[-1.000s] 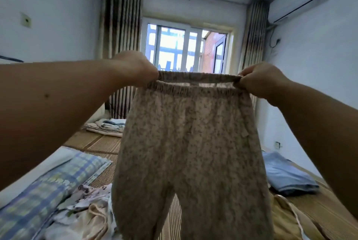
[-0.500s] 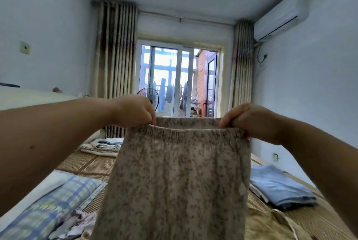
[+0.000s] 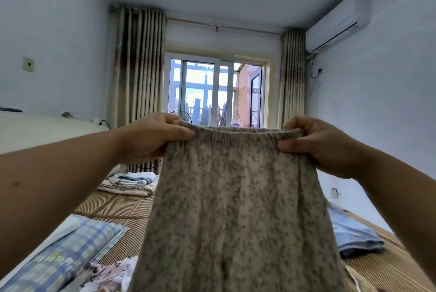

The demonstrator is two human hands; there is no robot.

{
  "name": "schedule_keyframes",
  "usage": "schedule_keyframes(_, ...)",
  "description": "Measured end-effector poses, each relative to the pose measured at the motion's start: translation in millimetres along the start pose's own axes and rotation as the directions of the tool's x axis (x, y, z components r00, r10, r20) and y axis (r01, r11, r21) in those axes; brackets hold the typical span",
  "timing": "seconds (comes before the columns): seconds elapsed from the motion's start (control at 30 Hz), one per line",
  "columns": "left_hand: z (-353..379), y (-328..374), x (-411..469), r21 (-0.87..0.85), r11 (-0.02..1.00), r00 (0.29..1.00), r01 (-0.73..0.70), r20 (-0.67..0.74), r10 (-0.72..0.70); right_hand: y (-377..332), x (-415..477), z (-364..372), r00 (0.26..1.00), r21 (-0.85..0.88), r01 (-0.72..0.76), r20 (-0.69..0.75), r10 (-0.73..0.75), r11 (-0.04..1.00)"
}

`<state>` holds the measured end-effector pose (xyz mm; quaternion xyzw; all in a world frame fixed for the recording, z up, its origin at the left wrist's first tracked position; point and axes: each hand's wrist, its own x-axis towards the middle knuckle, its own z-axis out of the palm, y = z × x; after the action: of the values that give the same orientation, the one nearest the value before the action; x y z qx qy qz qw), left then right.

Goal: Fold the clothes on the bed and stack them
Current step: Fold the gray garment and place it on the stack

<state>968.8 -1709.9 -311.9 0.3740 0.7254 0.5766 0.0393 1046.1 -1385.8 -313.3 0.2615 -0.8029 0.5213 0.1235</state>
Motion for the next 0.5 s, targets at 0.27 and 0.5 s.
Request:
schedule_keyframes(0.27, 19.6, -22.8, 16.6, -0.008, 0.967, 0.941, 0.253, -0.229, -0.248, 13.4, 20.8, 11.6, 0.920, -0.164, -0.300, -0.308, 0.240, 0.940)
schedule_keyframes(0.5, 97.3, -7.8, 56.6, -0.145, 0.979, 0.858, 0.140, -0.476, -0.193, 27.8, 38.5, 92.9, 0.830, 0.305, -0.129, -0.488, 0.271, 0.944)
